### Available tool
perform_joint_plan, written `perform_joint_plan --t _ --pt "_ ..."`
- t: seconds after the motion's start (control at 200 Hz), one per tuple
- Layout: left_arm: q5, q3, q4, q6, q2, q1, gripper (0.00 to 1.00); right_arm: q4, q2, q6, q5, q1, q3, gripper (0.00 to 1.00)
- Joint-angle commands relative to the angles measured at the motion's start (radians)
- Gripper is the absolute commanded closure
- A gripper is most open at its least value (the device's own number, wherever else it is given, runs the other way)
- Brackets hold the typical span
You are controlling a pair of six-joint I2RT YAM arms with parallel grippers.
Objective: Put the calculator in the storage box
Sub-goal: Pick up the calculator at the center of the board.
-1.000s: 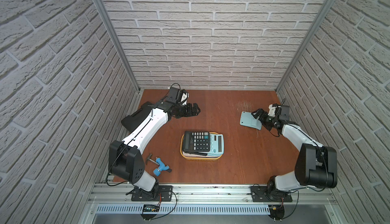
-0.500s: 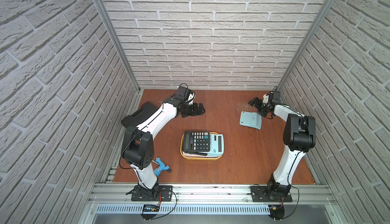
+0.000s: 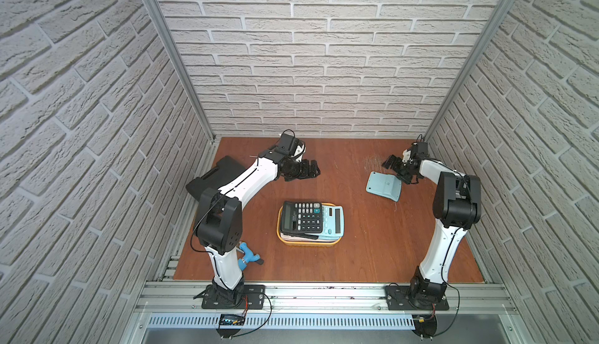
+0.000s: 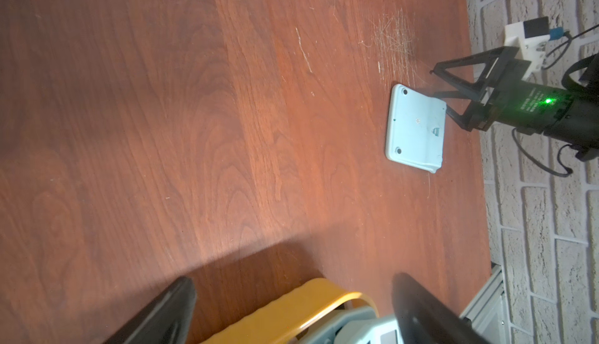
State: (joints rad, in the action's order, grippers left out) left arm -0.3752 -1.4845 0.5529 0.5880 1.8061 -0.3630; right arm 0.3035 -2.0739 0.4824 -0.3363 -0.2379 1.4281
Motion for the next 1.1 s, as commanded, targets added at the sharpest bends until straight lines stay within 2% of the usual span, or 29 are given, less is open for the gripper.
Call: perform_joint_plan --t 0.0,0.19,0.37,0.555,0.645,0.84,0.97,1.095 --pt "-0.016 -0.028 -0.036 0.006 0.014 -0.010 0.02 -0.018 0.076 0.023 -0.067 0.006 -0.125 0.01" --pt "-0.026 -0.078 -0.030 0.012 0.054 -0.022 0.02 -0.148 0.210 0.069 -0.158 0.031 -0.357 0.01" --pt "-0.037 -0.143 -0.013 0.012 0.114 -0.043 0.02 -0.223 0.340 0.073 -0.195 0.060 -0.553 0.01" --pt "-0.048 -0.217 -0.001 0.014 0.194 -0.080 0.02 -0.283 0.427 0.079 -0.269 0.086 -0.699 0.01" --pt "-0.058 -0.266 0.010 0.016 0.247 -0.098 0.02 -0.310 0.422 0.086 -0.316 0.092 -0.728 0.00" --pt "-0.073 -0.359 0.039 0.019 0.349 -0.139 0.01 -0.377 0.362 0.107 -0.380 0.092 -0.740 0.08" --pt "-0.082 -0.397 0.045 0.028 0.397 -0.155 0.02 -0.455 0.296 0.158 -0.395 0.092 -0.729 0.16" --pt "-0.092 -0.425 0.048 0.032 0.434 -0.168 0.02 -0.531 0.241 0.209 -0.418 0.093 -0.723 0.28"
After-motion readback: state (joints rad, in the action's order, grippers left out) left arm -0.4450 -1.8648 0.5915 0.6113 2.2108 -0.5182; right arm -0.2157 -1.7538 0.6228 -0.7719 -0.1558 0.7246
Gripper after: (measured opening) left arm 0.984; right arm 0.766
